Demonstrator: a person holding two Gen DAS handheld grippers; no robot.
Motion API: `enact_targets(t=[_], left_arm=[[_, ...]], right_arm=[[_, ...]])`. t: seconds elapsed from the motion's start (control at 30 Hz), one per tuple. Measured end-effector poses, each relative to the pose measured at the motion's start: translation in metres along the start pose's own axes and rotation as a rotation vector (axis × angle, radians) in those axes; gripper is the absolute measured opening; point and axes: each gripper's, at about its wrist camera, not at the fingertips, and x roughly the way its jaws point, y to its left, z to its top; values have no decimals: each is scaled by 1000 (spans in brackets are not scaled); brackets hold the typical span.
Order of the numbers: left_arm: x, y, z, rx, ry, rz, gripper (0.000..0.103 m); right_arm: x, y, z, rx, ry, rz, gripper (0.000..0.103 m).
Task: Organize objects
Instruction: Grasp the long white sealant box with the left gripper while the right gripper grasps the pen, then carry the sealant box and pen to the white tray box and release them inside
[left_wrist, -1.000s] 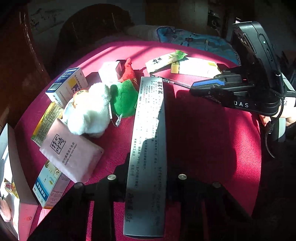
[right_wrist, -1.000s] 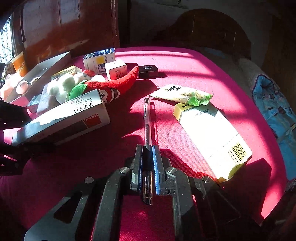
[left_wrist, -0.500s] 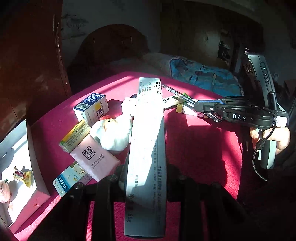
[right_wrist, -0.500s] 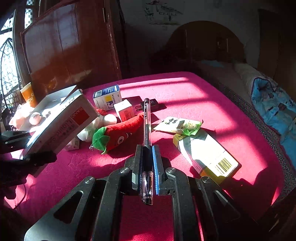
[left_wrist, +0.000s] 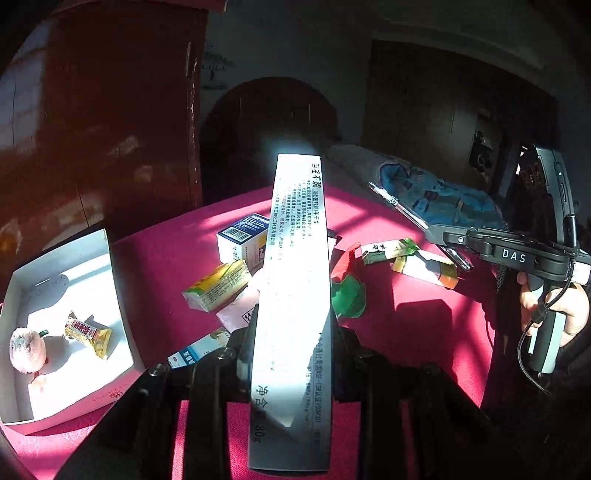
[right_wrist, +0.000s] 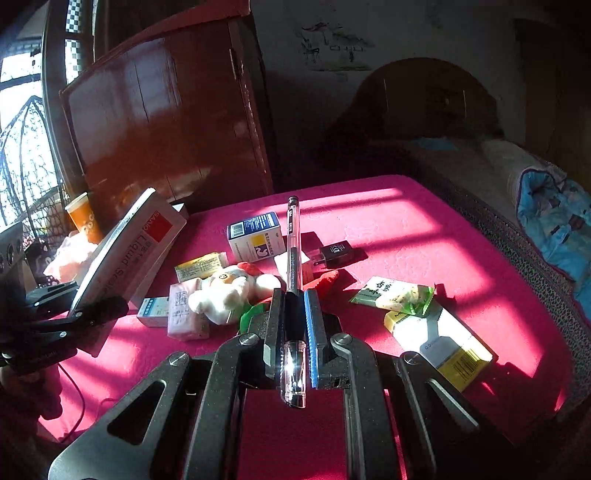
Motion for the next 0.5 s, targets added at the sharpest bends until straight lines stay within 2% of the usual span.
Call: enact_targets(t=[0.5], left_arm=[[-31,45,-4,-142,-86,87,28]], right_arm=[[1,33,18,-12,-15,63,9]])
